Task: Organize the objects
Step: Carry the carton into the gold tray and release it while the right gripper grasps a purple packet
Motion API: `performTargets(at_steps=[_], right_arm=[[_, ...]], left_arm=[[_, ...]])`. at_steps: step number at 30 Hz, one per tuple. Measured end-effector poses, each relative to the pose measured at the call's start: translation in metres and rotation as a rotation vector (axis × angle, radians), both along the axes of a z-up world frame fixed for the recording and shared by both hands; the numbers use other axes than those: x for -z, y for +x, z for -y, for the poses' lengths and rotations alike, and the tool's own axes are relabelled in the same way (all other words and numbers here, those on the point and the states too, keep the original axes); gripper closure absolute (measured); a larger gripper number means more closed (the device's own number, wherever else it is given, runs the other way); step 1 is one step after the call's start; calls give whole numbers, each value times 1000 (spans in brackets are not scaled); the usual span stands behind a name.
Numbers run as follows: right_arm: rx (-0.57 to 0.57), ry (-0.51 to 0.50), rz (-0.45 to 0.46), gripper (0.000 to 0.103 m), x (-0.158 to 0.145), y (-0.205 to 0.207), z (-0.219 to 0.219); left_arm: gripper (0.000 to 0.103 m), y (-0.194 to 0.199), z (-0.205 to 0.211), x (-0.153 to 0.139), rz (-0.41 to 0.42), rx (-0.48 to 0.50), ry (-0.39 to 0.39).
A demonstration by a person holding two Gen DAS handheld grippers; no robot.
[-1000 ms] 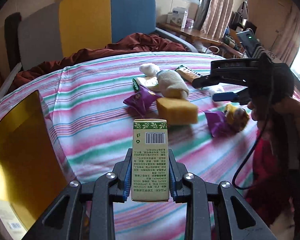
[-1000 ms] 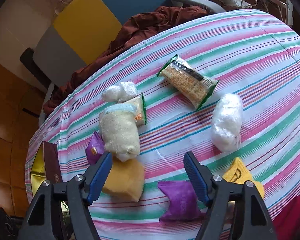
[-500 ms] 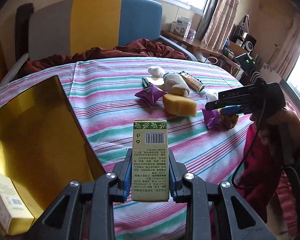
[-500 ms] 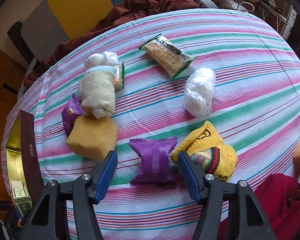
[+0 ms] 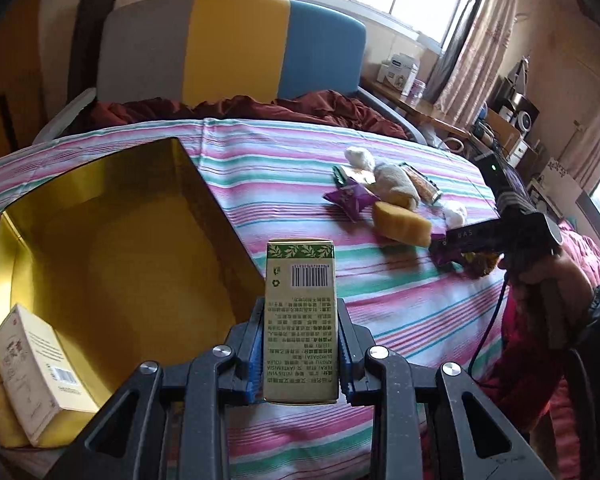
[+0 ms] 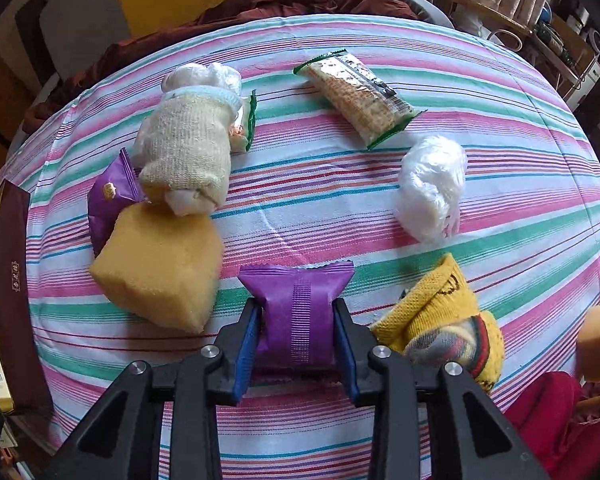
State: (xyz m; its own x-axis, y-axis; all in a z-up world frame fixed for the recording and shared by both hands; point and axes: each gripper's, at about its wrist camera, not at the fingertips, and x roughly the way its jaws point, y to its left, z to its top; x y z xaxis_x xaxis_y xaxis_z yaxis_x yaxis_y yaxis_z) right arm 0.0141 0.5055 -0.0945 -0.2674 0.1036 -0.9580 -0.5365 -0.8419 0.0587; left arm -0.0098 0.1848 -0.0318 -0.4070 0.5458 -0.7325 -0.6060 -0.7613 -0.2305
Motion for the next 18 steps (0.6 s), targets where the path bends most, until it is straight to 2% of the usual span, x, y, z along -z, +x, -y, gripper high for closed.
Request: performTargets(at_steps=[8, 13, 18], right_arm=[[-11, 21, 1, 69, 1, -2, -1], [-19, 31, 2, 69, 0, -3, -2], [-20, 31, 1, 69, 1, -1, -2]], left_arm=[[73, -36, 69, -18, -32, -190, 8], [73, -72, 119, -27, -77, -316, -44], [73, -110, 159, -14, -72, -414, -120]])
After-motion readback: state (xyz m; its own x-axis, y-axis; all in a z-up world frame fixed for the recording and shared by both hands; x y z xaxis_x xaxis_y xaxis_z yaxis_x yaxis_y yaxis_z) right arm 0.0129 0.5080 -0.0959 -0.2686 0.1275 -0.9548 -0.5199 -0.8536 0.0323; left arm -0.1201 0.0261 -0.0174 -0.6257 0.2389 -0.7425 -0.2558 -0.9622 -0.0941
